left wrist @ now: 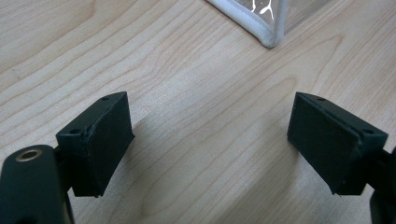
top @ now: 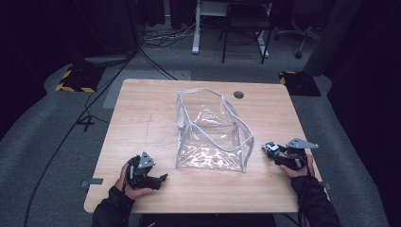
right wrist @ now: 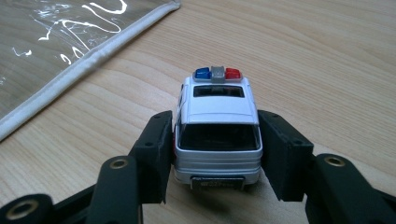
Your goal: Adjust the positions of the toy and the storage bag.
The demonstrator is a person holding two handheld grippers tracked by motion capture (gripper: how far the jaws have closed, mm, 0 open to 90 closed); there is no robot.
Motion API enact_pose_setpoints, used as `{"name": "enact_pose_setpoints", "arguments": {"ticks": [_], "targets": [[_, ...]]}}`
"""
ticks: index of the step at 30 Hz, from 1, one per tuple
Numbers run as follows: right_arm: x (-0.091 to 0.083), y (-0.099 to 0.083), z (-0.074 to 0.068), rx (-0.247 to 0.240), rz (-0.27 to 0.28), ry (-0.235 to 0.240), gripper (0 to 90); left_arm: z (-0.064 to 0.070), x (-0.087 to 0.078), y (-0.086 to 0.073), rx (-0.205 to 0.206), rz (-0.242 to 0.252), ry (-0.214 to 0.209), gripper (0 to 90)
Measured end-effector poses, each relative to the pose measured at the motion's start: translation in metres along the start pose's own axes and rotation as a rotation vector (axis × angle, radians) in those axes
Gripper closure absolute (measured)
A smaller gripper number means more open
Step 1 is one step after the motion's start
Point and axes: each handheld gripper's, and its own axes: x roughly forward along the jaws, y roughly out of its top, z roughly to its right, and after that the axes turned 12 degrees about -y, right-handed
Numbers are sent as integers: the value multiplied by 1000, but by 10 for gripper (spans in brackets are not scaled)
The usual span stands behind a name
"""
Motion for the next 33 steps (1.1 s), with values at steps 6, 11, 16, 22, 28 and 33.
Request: {"name": "enact_pose_setpoints", "arguments": {"ticks": [6,11,16,22,28,33], "targets": [[-2,1,1,19,15,12,484,0,0,0,-1,0,-3,144],[-5,2,4,25,30,7,484,0,0,0,-2,-1,-2,144],[-11,7,4,20,48,-3,484,0,0,0,-3,-1,-4,145],[-16,12,6,17,66,-11,485,0,0,0,-4,-2,-4,145],[-18,15,8,10,66,-21,485,0,0,0,-4,-2,-5,146],[-20,19,10,27,78,-20,485,0,0,0,-1,-1,-3,145]]}}
